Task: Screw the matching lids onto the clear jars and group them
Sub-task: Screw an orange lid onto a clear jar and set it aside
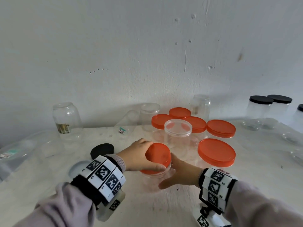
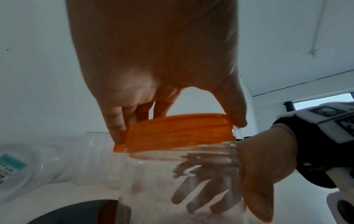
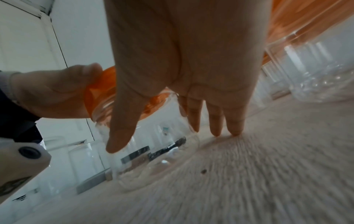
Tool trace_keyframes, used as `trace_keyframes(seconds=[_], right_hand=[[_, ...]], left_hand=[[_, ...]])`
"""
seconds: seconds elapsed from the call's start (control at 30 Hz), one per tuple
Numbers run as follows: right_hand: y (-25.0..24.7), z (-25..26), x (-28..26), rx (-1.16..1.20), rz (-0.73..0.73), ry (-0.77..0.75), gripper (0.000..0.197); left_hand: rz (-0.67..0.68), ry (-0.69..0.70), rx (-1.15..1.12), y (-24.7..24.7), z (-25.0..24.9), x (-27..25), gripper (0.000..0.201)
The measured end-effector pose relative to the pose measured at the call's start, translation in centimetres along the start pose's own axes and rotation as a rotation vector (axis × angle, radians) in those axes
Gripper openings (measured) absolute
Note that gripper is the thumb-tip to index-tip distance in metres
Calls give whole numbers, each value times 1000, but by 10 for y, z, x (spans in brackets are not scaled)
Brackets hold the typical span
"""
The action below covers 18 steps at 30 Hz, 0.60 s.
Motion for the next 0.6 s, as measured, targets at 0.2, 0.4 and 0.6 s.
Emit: trace_keyframes(seconds=[0.2,0.4,0.6], right_hand=[[0,-4,2,4,-3,12,112],[-3,-5,2,-10,21,68,112],[-36,28,-5,-118,65,9,126]], left_hand=[[-11,10,50,6,-1,1,107],[-11,-4,-34,11,3,-3,122],[17,-87,-333,20,34,-12,134]])
Point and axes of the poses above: each hand's wrist, its own x-axis towards the middle knuckle, its own y-axis out of the palm, z = x × y, the point moved 4 cm from there along x, towards the middle knuckle, and after that the axes turned 4 degrees about -y, right-handed, at the moved point
